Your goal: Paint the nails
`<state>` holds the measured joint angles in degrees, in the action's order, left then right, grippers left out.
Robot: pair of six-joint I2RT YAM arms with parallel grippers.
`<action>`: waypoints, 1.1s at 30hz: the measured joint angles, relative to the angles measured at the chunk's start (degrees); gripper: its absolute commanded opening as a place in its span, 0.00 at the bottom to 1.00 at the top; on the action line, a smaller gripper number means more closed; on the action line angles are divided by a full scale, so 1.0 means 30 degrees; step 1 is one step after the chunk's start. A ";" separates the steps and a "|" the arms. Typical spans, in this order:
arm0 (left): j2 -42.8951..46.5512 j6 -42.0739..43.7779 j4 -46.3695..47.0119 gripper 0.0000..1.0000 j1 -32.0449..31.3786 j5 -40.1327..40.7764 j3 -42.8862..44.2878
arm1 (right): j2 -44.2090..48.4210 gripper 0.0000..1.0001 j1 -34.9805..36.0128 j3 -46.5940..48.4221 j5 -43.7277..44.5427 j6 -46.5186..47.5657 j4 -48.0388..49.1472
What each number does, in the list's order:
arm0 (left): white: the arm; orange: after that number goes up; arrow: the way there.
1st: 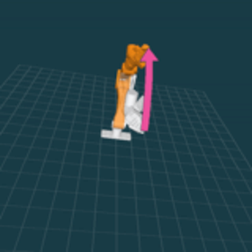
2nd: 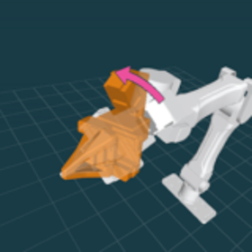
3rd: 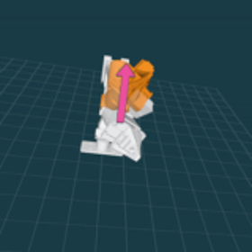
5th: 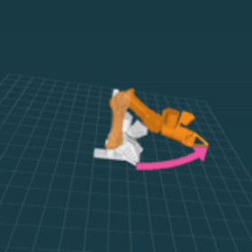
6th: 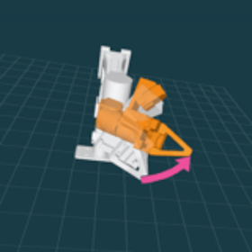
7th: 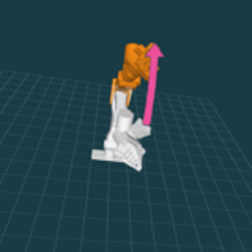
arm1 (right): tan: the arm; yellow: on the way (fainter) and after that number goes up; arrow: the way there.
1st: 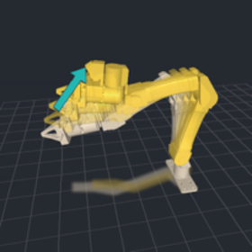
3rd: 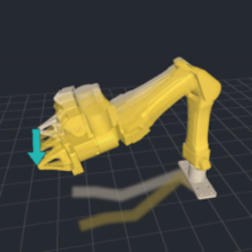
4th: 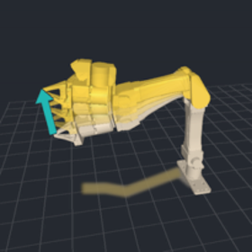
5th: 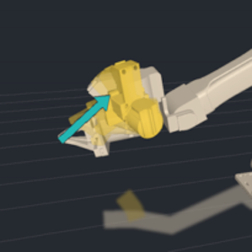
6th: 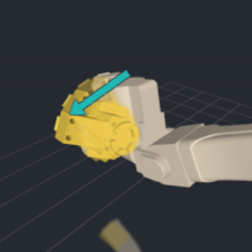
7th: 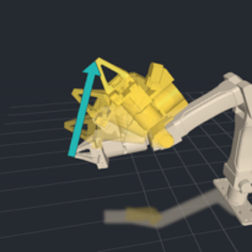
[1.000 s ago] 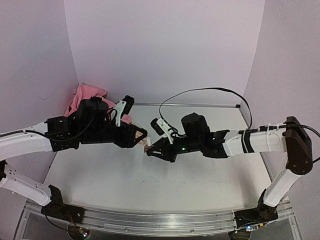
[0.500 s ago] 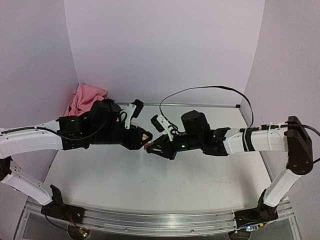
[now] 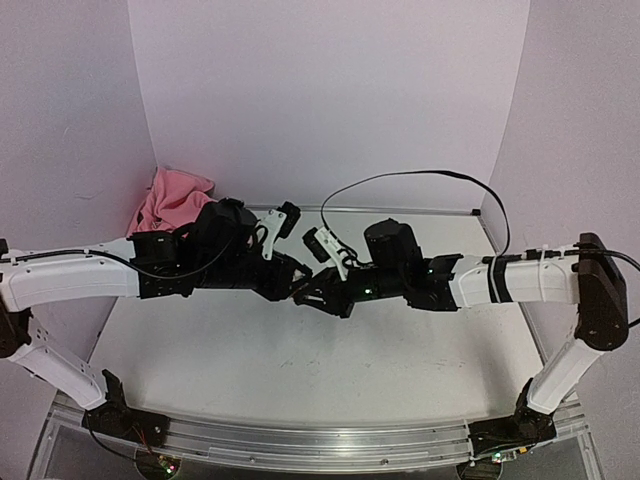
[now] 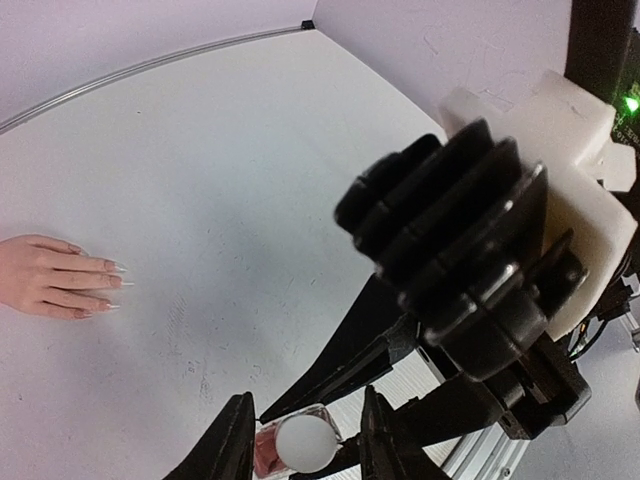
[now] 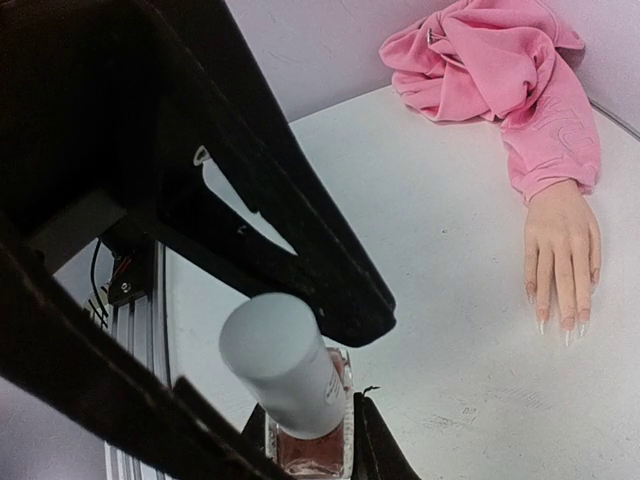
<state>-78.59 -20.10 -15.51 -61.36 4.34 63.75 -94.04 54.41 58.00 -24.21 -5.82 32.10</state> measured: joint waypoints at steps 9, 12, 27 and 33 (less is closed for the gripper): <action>-0.0226 0.0474 0.0029 0.10 -0.0066 -0.0029 0.0007 | 0.0087 0.00 0.0000 0.0000 -0.0036 0.0000 -0.0197; -0.0226 0.0860 0.0051 0.03 -0.0066 -0.0386 0.0007 | 0.0255 0.00 0.0000 0.0000 -0.0102 0.0015 -0.0546; 0.1552 0.6033 0.1035 0.00 0.0532 -1.3347 -0.0765 | 0.1960 0.00 -0.0379 0.0444 -1.1351 0.1756 -0.3694; 0.1698 0.7810 0.1872 0.02 0.1064 -1.8476 -0.0146 | 0.2499 0.00 -0.0117 0.1129 -1.4083 0.1610 -0.3395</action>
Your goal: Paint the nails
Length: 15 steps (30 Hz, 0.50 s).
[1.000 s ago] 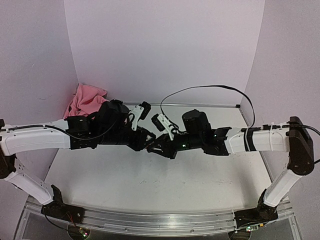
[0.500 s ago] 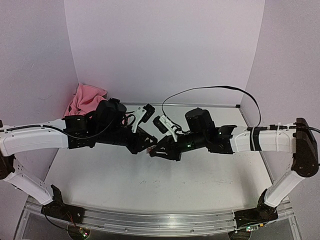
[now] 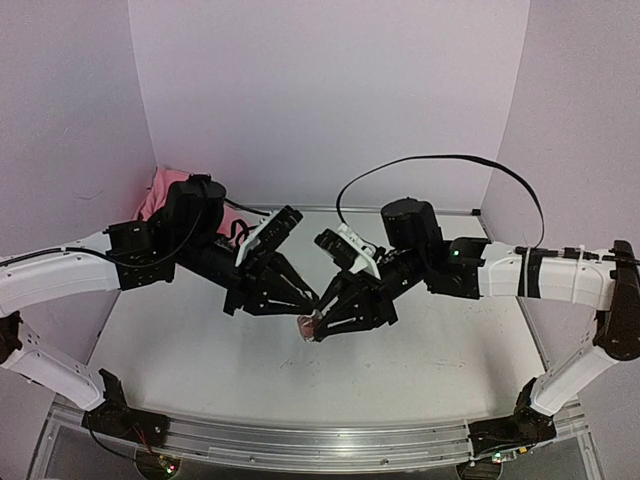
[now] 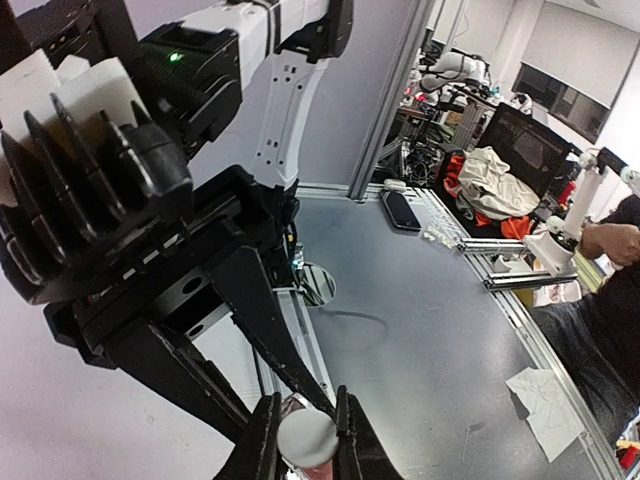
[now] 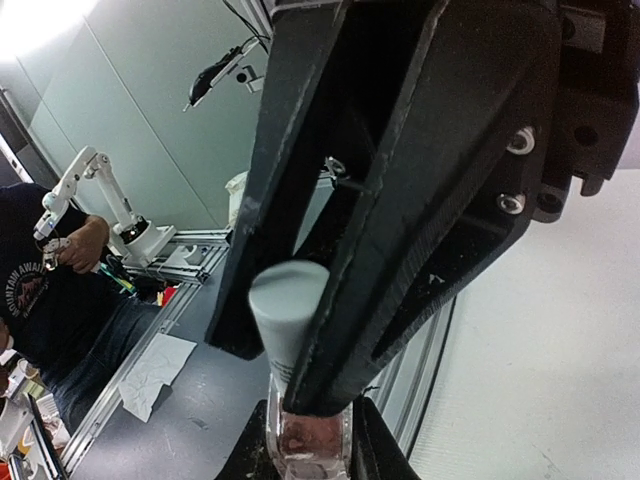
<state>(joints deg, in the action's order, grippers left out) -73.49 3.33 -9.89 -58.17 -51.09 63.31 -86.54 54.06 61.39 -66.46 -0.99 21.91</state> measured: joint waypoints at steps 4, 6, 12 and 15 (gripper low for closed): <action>-0.0503 0.0852 -0.0197 0.18 0.0401 -0.1596 0.0882 | 0.0095 0.00 -0.0007 0.0372 -0.0372 -0.0240 0.0182; -0.0656 0.0903 -0.0430 0.33 0.0663 -0.1807 0.1049 | 0.0102 0.00 -0.0022 0.0372 -0.0036 -0.0233 0.0182; -0.0080 -0.0313 -0.1923 0.74 0.1938 0.0714 0.0291 | 0.1035 0.00 -0.0597 -0.0022 0.3432 0.0168 0.0794; 0.1370 -0.1457 -0.2361 0.82 0.2419 0.3555 -0.0845 | 0.1894 0.00 -0.0772 -0.0452 0.6404 0.0488 0.1137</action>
<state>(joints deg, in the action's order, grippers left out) -69.38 -1.04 -16.97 -50.92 -40.42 60.77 -80.86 51.75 60.03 -47.24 0.47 25.32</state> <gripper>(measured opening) 0.761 0.203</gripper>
